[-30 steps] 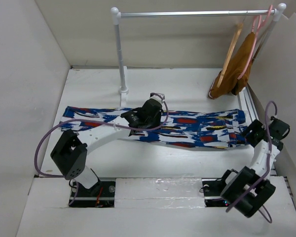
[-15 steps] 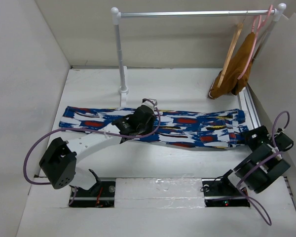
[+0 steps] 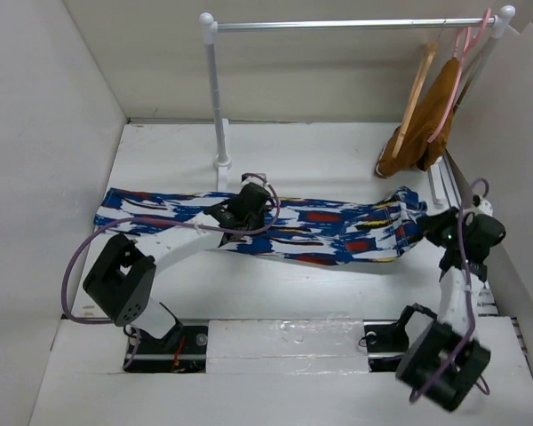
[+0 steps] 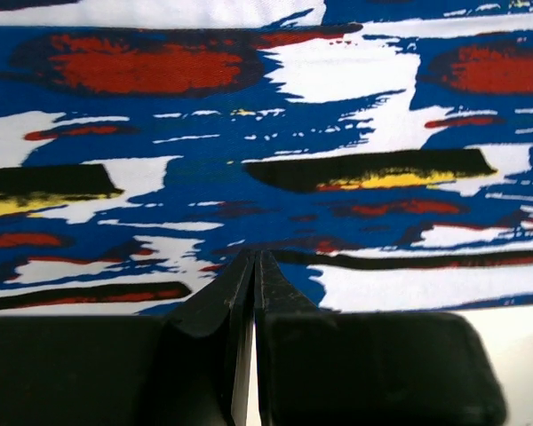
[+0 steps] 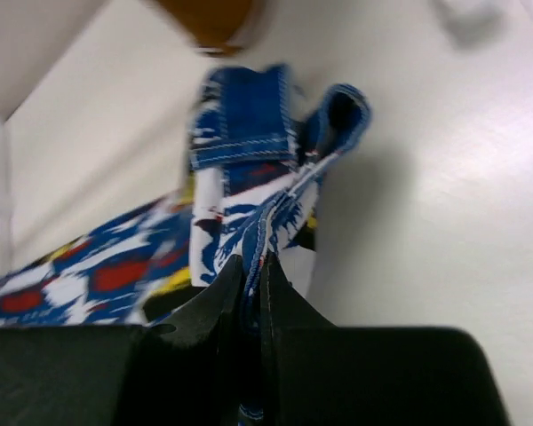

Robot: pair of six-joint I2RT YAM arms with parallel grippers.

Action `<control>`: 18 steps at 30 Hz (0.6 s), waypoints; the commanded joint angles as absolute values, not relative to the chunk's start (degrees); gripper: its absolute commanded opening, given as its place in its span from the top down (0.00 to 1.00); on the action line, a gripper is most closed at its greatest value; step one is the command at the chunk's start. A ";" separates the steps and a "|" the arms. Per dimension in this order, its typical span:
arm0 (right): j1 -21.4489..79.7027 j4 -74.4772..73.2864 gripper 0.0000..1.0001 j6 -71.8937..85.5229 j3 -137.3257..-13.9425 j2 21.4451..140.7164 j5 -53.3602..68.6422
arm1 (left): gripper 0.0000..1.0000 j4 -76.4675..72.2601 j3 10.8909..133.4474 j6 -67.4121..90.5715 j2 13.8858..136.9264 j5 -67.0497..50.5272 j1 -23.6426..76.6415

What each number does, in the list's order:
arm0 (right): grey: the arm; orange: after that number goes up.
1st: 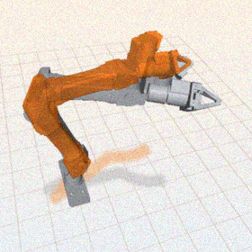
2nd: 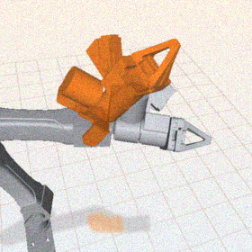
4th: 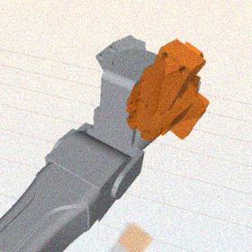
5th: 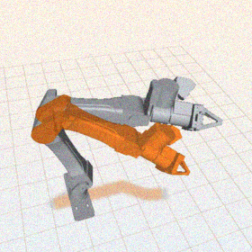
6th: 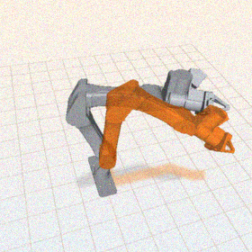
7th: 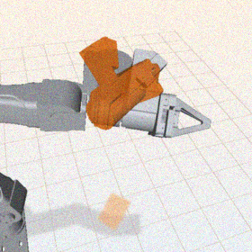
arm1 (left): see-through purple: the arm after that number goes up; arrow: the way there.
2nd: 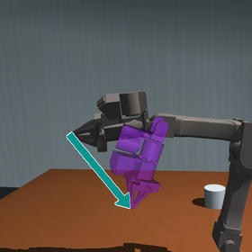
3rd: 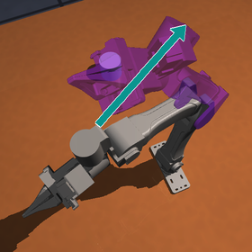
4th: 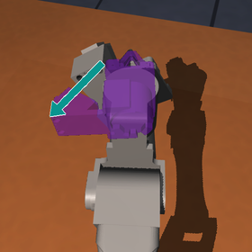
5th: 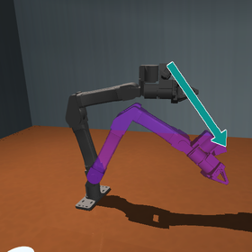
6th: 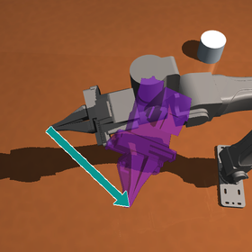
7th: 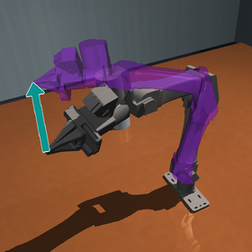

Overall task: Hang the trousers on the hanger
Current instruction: Fold the trousers at the center of the board.

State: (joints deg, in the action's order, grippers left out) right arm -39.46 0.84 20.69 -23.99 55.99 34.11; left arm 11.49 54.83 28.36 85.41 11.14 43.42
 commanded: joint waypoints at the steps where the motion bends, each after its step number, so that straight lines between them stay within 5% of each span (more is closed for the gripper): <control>1: -27.56 -8.51 1.00 21.63 -30.39 45.18 32.87 | 1.00 10.64 52.83 28.92 86.04 10.20 43.42; 8: -3.38 -23.53 1.00 14.34 -59.36 46.84 15.74 | 1.00 7.83 47.99 29.09 87.80 7.31 43.42; 18: 15.99 -27.33 1.00 14.07 -76.62 53.43 3.86 | 1.00 3.78 48.87 30.32 93.07 2.12 49.39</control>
